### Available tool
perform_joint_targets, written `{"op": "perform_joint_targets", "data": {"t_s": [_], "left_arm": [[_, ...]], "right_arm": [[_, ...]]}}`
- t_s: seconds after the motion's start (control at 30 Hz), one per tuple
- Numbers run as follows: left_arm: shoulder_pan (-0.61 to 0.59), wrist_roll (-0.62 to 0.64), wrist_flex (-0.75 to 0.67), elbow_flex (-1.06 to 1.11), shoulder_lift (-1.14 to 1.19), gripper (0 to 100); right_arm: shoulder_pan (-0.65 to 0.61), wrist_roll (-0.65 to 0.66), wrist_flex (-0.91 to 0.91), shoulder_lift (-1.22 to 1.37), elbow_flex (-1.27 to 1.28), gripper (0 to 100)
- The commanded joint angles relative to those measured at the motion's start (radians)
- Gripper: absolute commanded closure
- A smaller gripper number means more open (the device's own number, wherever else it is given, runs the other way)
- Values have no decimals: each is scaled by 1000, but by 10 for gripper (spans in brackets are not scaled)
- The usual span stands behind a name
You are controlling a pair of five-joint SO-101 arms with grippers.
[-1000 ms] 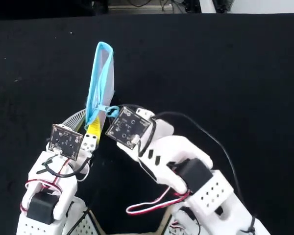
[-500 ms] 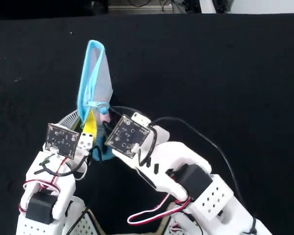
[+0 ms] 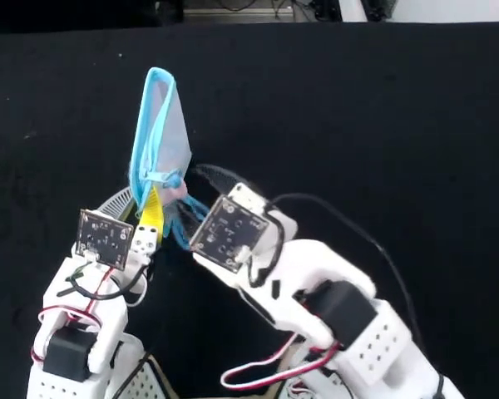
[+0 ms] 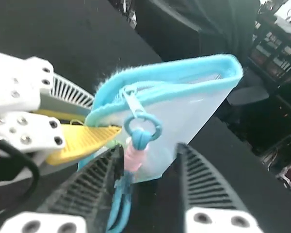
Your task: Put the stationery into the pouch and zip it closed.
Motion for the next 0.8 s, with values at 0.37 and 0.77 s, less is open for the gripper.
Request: {"op": "perform_joint_targets", "data": {"t_s": [0.37,0.77], "left_arm": [[15,-175,103,7,2,970],[15,-178,106,8,2,970]], "right_arm": [[-2,233,112,142,-180,812],[-8,239,140,148,-194,814]]}}
